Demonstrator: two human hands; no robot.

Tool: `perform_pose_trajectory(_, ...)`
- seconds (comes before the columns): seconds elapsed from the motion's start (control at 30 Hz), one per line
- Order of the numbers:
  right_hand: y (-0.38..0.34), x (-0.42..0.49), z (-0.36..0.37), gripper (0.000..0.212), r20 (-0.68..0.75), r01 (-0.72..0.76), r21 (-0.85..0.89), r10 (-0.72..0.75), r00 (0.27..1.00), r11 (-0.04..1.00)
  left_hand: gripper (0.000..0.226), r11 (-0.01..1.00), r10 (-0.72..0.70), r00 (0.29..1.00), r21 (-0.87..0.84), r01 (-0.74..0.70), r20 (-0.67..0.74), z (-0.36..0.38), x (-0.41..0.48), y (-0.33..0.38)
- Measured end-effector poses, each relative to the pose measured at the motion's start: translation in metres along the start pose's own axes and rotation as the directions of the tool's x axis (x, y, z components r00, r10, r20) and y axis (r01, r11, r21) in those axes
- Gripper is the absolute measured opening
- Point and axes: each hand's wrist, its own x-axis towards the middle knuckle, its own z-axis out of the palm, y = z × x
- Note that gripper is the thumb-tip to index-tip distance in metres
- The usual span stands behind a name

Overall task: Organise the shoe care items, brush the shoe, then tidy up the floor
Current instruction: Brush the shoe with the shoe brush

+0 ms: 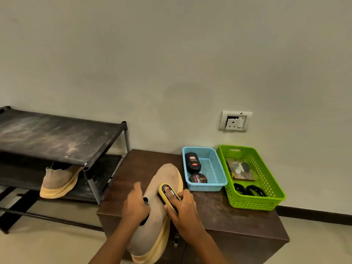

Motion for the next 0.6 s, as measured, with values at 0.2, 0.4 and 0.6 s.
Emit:
perform_pose_trajectory(0.2, 0.018, -0.007, 0.005, 0.054, 0.017, -0.065, 0.218, 0.063, 0.998, 0.974, 0.109, 0.638, 0.717, 0.695, 0.356, -0.683, 0.052, 0.007, 0.007, 0.009)
perform_pose_trajectory(0.4, 0.026, -0.011, 0.004, 0.054, 0.011, -0.093, 0.237, 0.093, 0.996, 0.967, 0.077, 0.733, 0.624, 0.755, 0.184, -0.655, 0.203, 0.013, 0.007, 0.009)
perform_pose_trajectory(0.6, 0.031, -0.009, -0.011, 0.052, -0.15, -0.088, 0.256, 0.129, 0.98, 0.963, 0.059, 0.845, 0.52, 0.854, -0.13, -0.519, -0.026, 0.007, 0.002, 0.014)
